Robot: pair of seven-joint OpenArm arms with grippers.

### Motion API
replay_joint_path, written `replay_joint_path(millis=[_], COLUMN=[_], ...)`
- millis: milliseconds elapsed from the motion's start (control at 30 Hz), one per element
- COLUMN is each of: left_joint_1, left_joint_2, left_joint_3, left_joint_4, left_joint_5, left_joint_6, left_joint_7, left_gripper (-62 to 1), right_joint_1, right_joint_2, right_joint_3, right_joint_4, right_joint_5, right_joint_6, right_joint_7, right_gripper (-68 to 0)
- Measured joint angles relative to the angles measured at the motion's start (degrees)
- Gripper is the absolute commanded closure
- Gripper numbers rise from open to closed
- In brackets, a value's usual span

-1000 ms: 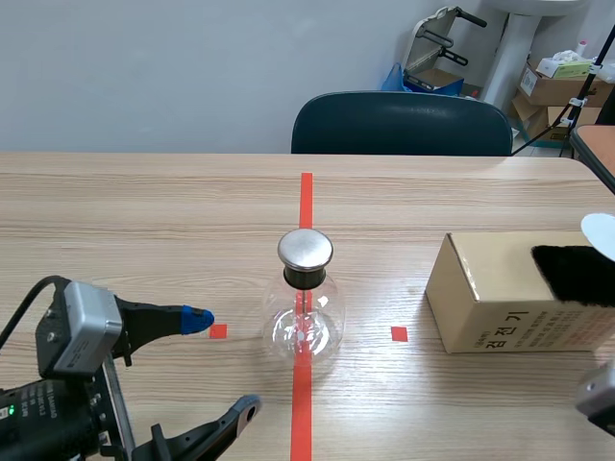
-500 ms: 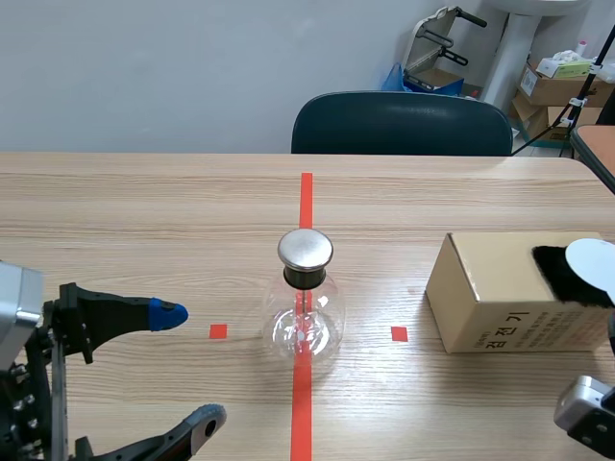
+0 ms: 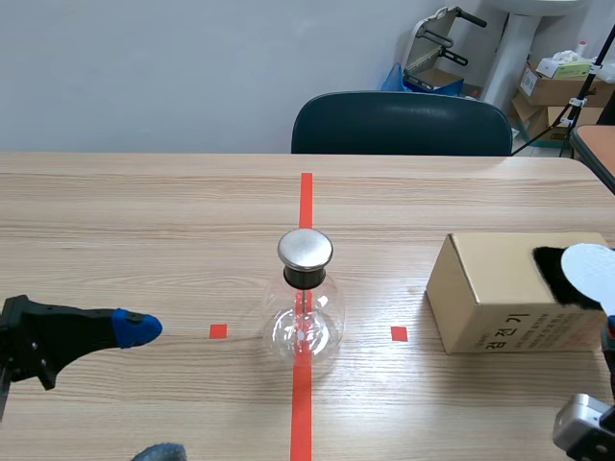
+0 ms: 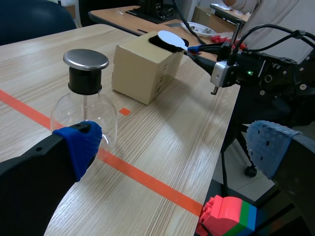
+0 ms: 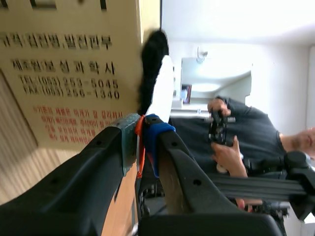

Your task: Do the electroscope experiment

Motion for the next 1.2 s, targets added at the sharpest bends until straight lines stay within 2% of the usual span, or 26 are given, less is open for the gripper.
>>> replay_joint_path(millis=[67,133,200,267,333,400,500,533,567,667,700,767,867,900,967,1067,1100,1167,1200], left_joint_1=[0.0,0.0,0.0,0.0,-0.02,0.0,-0.02,-0.02,0.0,-0.02,-0.02,-0.02,-0.02,-0.02,-0.02,-0.02,-0.02,-0.02,-0.02], left_joint_2=[0.02,0.02,0.04,0.04,0.04,0.02,0.02,0.02,0.02,0.04,0.04,0.02,0.02,0.02,0.02,0.02,0.02,0.02,0.04], left_joint_3=[0.0,0.0,0.0,0.0,-0.04,-0.04,-0.07,-0.07,-0.07,-0.07,-0.07,-0.07,-0.07,-0.07,-0.07,-0.07,-0.07,-0.07,-0.07], left_joint_4=[0.0,0.0,0.0,-0.02,-0.02,-0.02,-0.02,-0.02,-0.02,-0.02,-0.02,-0.02,-0.02,-0.02,-0.02,-0.02,-0.02,-0.02,-0.02], left_joint_5=[0.0,0.0,0.0,0.02,0.57,1.6,2.84,2.84,2.95,3.3,3.32,3.43,3.48,3.48,3.48,3.48,3.48,3.48,3.48], left_joint_6=[0.61,0.9,1.51,4.02,5.6,6.62,8.61,8.59,8.57,8.55,8.57,8.59,8.57,8.57,8.59,8.59,8.59,8.57,8.57], left_joint_7=[0.04,0.04,0.04,0.09,0.04,0.07,0.07,0.07,0.07,0.07,0.07,0.07,0.04,0.07,0.07,0.04,0.07,0.04,0.07], left_gripper=[-62.3,-62.3,-62.3,-62.3,-62.3,-62.3,-62.3,-62.3,-62.3,-62.3,-62.3,-62.3,-62.3,-62.3,-62.3,-62.3,-62.3,-62.3,-62.3], right_joint_1=[0.02,-0.04,-0.35,-0.83,-1.44,-1.95,-2.08,-2.08,-2.03,-2.05,-2.14,-2.56,-3.02,-3.08,-3.39,-4.02,-4.46,-4.83,-4.96], right_joint_2=[0.0,-0.02,-0.02,-0.02,0.0,0.0,-0.02,-0.04,-0.15,-0.9,-0.87,-0.66,-0.79,-0.98,-1.49,-2.27,-2.21,-1.86,-1.7], right_joint_3=[0.0,0.0,0.0,-0.04,-0.04,-0.04,-0.11,-0.17,-0.35,-0.59,-0.59,-0.37,-0.68,-1.16,-2.38,-2.86,-2.78,-2.21,-2.08], right_joint_4=[0.0,0.0,0.0,0.0,0.0,0.0,0.02,0.02,0.02,0.07,0.07,0.07,0.72,1.38,2.86,4.98,5.46,5.57,5.57], right_joint_5=[-0.09,-0.28,-0.46,-0.37,-0.17,-0.22,-0.85,-0.87,-0.9,-0.52,-0.33,-0.07,-0.92,-1.09,-1.14,-1.18,-1.25,-3.13,-4.28], right_joint_6=[0.0,0.0,0.0,-0.22,-0.22,-0.24,-0.24,-0.24,-0.24,-0.42,-0.42,-0.44,-0.37,-0.39,-0.35,-0.15,-0.15,-0.15,0.07], right_joint_7=[3.26,3.87,0.46,-4.74,-6.73,-3.98,4.26,4.76,3.43,-8.81,-10.99,-9.97,-1.79,-1.16,-4.13,-15.3,-17.46,-16.85,-14.32], right_gripper=[-0.9,-0.9,-0.9,-0.9,-0.9,-0.9,-0.8,-0.8,-0.8,-0.8,-0.8,-0.8,-0.8,-0.8,-0.8,-0.8,-0.8,-0.8,-0.8])
